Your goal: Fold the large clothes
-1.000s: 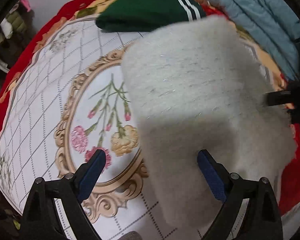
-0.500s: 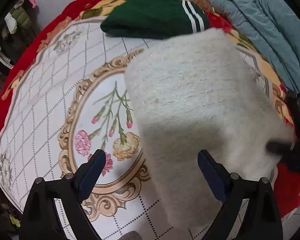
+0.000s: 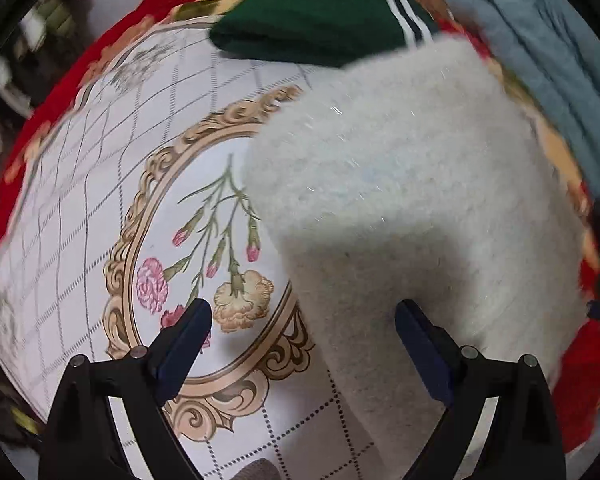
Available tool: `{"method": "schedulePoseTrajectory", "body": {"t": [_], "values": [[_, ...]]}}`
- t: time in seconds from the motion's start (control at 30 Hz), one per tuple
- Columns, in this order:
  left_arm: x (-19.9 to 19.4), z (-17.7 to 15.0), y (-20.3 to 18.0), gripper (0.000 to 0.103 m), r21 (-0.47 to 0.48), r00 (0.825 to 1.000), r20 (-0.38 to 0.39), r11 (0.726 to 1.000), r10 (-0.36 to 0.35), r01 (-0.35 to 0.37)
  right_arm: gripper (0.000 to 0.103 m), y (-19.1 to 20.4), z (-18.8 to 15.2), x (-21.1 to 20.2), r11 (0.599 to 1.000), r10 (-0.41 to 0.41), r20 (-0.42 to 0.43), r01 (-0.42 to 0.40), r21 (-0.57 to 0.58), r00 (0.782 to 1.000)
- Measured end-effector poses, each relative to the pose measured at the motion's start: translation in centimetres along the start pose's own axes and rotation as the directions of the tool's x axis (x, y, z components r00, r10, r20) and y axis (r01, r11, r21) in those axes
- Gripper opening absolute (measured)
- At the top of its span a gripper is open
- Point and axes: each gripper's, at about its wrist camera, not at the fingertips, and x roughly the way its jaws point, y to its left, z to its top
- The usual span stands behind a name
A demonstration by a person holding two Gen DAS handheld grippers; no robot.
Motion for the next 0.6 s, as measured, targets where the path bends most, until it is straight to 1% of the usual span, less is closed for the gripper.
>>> {"method": "schedulePoseTrajectory", "body": {"t": [0.03,0.07,0.1,0.13,0.17,0.2,0.27,0.3,0.33,0.37,0.43,0.5,0.57,0.6], "values": [[-0.1,0.0,0.6,0.094,-0.034,1.0,-0.003,0.999,-0.011,0.011,0.092,0.2,1.1,-1.1,0.999,0.013,0.042,-0.011,-0.032,0.999],[-0.1,0.0,1.1,0.094,-0.071,0.999,-0.007,0.997,-0.038,0.038,0.095,0.2,2.1,-1.4,0.999,0.017,0.063,-0.014,-0.052,0.998],[0.1,0.0,1.5,0.094,-0.103,0.998,-0.013,0.993,-0.062,0.061,0.095,0.1,3.7,-1.1,0.996,0.017,0.077,-0.01,-0.083,0.997],[0.4,0.0,1.8,0.094,-0.131,0.997,-0.023,0.989,-0.072,0.069,0.095,-0.7,5.3,-0.3,0.995,0.019,0.076,-0.011,-0.101,0.997],[0.8,0.0,2.1,0.094,-0.161,0.995,-0.04,0.983,-0.096,0.088,0.095,-2.0,7.4,-0.1,0.994,0.033,0.068,-0.026,-0.107,0.997],[1.1,-0.1,2.4,0.094,-0.186,0.991,-0.053,0.976,-0.123,0.112,0.095,-2.1,9.0,1.6,0.992,0.038,0.045,-0.032,-0.121,0.998],[1.3,-0.2,2.9,0.094,-0.209,0.988,-0.065,0.97,-0.138,0.122,0.094,-1.5,10.7,5.1,0.982,0.031,-0.029,-0.036,-0.184,0.999],[1.2,-0.3,3.0,0.094,-0.205,0.987,-0.064,0.97,-0.144,0.128,0.083,-1.1,11.5,6.4,0.978,0.02,-0.049,-0.03,-0.209,0.999],[1.1,-0.3,2.9,0.094,-0.194,0.988,-0.065,0.973,-0.138,0.123,0.069,-1.0,11.9,6.9,0.977,0.039,-0.063,-0.051,-0.206,0.997],[0.9,-0.2,3.0,0.094,-0.175,0.99,-0.063,0.978,-0.129,0.116,0.058,-0.9,12.0,7.9,0.98,0.059,-0.089,-0.075,-0.186,0.994],[0.7,-0.1,3.1,0.094,-0.142,0.99,-0.073,0.984,-0.119,0.107,0.054,-0.6,11.8,8.4,0.985,0.044,-0.109,-0.061,-0.159,0.993],[0.4,0.0,3.4,0.094,-0.134,0.988,-0.087,0.984,-0.13,0.118,0.049,-1.1,11.0,8.8,0.993,0.098,-0.155,-0.107,-0.051,0.983],[0.2,0.4,3.9,0.094,-0.112,0.985,-0.092,0.985,-0.144,0.133,0.048,-1.5,9.3,9.2,0.987,0.162,-0.2,-0.157,0.04,0.966],[0.0,0.4,4.2,0.094,-0.095,0.984,-0.091,0.985,-0.151,0.142,0.048,-1.6,7.8,9.6,0.979,0.201,-0.225,-0.186,0.085,0.953]]}}
